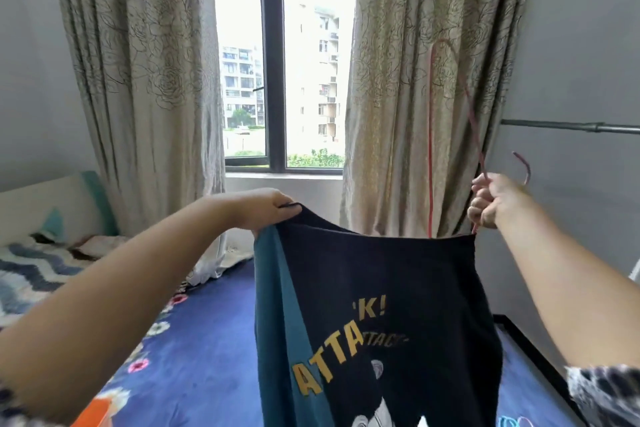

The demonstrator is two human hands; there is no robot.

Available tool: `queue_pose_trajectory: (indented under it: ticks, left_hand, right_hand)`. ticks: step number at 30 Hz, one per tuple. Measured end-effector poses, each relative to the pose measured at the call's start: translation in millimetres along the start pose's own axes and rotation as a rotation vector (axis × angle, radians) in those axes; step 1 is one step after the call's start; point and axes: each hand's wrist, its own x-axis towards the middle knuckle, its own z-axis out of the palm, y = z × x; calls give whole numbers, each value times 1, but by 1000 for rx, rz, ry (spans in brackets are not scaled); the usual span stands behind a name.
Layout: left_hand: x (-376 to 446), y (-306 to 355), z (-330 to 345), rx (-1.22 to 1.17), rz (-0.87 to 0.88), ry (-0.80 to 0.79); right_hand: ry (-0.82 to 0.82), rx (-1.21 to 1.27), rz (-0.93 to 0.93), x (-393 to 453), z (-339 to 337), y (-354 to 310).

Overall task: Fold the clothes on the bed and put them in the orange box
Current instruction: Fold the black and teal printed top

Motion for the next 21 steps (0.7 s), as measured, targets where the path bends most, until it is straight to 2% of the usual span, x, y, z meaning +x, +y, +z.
queue_pose_trajectory:
  ticks: [3, 6, 10, 11, 13, 16, 18, 21]
  left_hand:
    - [14, 14, 9, -94, 14, 94]
    - [36, 39, 14, -106, -6, 148]
    - [58, 57, 23, -5, -39, 123]
    - [61, 62, 26, 10, -38, 129]
    - [64, 71, 30, 49, -28, 146]
    - [68, 83, 34, 77, 25, 182]
    - [72, 86, 40, 69, 65, 200]
    - [72, 83, 53, 42, 99, 219]
  right_hand:
    - [-36, 120, 81, 2, -3, 1]
    - [-26, 239, 45, -3, 10, 2]
    - [-64, 407, -203, -15, 21, -22]
    - [-43, 377, -301, -17, 19, -27]
    - [42, 100, -533, -21, 10, -30]
    - [133, -585, -757, -15, -16, -11]
    - [122, -972, -738, -1, -41, 17]
    - [70, -1299, -552, 17, -79, 71]
